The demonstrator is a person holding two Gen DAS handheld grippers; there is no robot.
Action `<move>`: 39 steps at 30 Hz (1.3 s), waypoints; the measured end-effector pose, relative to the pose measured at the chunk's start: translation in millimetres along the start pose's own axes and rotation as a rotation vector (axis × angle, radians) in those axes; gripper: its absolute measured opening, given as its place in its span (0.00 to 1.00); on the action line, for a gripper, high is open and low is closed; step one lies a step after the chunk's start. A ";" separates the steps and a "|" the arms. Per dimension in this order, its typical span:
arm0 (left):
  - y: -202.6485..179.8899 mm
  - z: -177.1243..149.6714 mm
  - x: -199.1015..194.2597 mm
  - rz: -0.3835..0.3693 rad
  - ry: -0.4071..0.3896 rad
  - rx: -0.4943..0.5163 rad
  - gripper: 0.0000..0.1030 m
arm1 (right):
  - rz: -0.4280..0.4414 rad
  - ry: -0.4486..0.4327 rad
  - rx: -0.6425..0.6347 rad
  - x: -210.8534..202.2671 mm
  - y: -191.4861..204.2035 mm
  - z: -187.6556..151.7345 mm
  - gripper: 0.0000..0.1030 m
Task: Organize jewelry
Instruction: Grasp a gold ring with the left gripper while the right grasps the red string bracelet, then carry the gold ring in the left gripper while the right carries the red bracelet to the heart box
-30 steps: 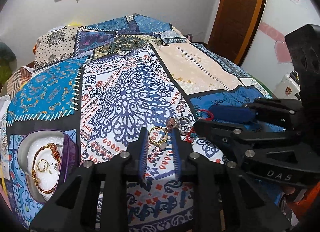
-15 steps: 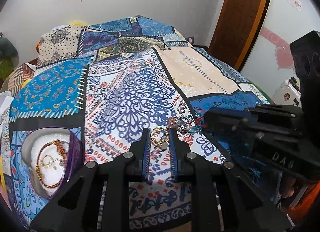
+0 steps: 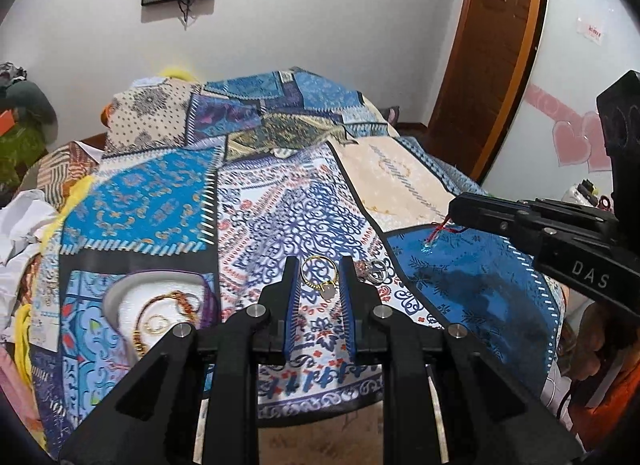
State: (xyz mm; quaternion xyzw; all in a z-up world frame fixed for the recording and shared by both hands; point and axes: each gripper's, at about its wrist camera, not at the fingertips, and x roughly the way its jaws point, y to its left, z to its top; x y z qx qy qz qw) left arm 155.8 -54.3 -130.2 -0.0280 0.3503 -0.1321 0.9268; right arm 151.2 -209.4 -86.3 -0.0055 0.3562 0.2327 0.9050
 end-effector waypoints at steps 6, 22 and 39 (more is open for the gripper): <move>12.0 -0.2 -21.3 0.026 -0.040 -0.018 0.18 | 0.011 -0.032 -0.019 -6.4 16.8 9.2 0.03; 70.1 -8.8 -63.0 0.131 -0.104 -0.097 0.18 | 0.099 -0.046 -0.094 9.5 73.5 22.3 0.03; 123.0 -30.1 -53.5 0.170 -0.064 -0.179 0.18 | 0.184 0.027 -0.168 58.3 128.0 25.0 0.03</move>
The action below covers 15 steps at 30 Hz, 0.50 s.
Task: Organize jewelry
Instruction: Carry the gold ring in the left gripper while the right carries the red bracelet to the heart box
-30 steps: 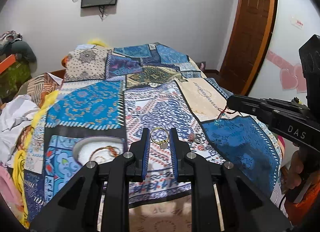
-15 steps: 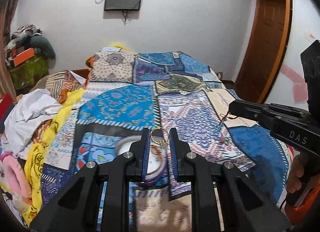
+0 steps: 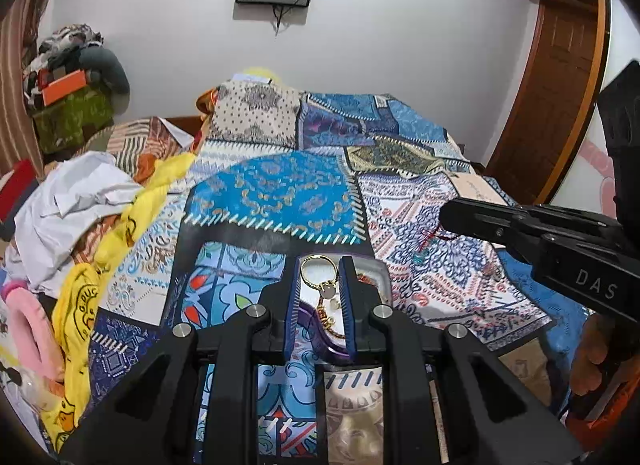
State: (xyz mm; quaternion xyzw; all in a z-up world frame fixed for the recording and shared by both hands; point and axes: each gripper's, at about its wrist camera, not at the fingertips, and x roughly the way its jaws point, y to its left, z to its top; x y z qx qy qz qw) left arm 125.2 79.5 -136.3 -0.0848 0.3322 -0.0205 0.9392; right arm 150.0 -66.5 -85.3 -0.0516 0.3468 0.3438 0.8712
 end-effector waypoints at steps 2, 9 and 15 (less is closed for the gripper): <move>2.1 -2.3 6.3 -0.004 0.012 -0.004 0.18 | 0.005 0.015 0.000 7.5 0.8 0.0 0.03; 7.6 -4.7 28.9 -0.020 0.046 -0.013 0.18 | 0.013 0.057 -0.002 31.7 3.2 1.4 0.03; 8.9 -4.3 44.1 -0.035 0.063 -0.011 0.18 | 0.023 0.091 -0.004 49.6 6.2 3.9 0.03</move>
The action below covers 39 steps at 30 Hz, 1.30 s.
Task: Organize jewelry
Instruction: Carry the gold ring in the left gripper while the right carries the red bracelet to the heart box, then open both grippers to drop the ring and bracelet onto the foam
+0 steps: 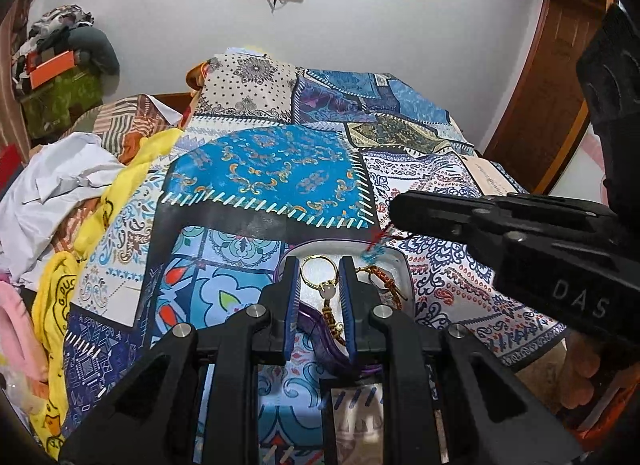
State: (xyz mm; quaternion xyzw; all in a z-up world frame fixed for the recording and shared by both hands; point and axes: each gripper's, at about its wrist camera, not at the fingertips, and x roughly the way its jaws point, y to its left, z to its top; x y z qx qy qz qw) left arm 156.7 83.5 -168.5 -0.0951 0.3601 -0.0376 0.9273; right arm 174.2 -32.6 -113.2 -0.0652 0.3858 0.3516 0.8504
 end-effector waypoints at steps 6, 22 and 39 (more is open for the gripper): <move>0.6 -0.5 10.4 -0.015 0.018 0.002 0.18 | -0.001 0.023 -0.010 9.1 2.6 -0.5 0.03; -5.0 2.5 -3.7 0.004 0.013 0.008 0.18 | -0.023 0.001 0.005 -8.7 -1.1 0.8 0.34; -37.4 12.1 -38.9 0.031 -0.042 0.051 0.30 | -0.107 -0.076 0.053 -68.0 -27.4 -12.2 0.34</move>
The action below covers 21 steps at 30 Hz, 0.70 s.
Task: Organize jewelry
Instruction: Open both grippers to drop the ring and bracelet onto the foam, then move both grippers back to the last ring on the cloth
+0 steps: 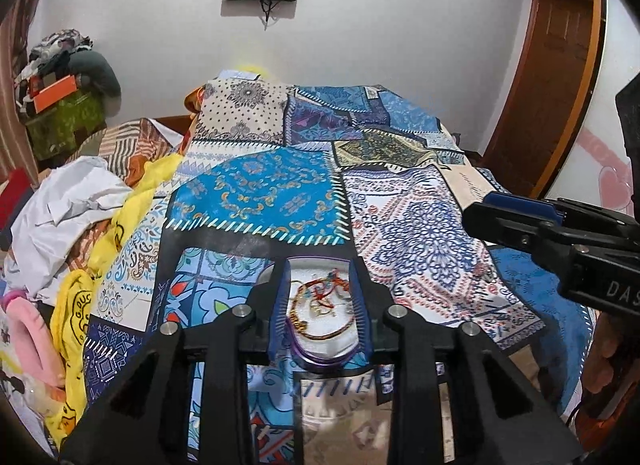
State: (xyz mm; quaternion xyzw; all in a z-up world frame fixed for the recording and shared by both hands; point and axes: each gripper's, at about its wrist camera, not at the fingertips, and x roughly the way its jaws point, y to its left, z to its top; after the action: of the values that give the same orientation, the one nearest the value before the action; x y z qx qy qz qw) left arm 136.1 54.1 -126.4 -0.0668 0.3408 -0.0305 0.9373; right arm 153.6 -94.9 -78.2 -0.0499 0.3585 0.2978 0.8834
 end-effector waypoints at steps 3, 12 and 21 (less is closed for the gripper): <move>-9.2 2.0 -1.9 -0.002 -0.004 0.010 0.36 | -0.024 -0.009 0.013 -10.6 -11.1 -3.0 0.34; -46.2 7.7 11.0 -0.036 0.014 0.045 0.45 | -0.113 -0.030 0.070 -41.8 -56.3 -19.9 0.35; -90.7 4.8 43.5 -0.091 0.081 0.115 0.46 | -0.170 -0.010 0.155 -53.6 -100.8 -39.1 0.35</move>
State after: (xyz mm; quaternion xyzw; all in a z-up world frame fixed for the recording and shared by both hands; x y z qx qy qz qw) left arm 171.5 -39.6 -137.2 -0.0268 0.3728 -0.0953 0.9226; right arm 156.3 -215.4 -84.2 -0.0102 0.3704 0.1932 0.9085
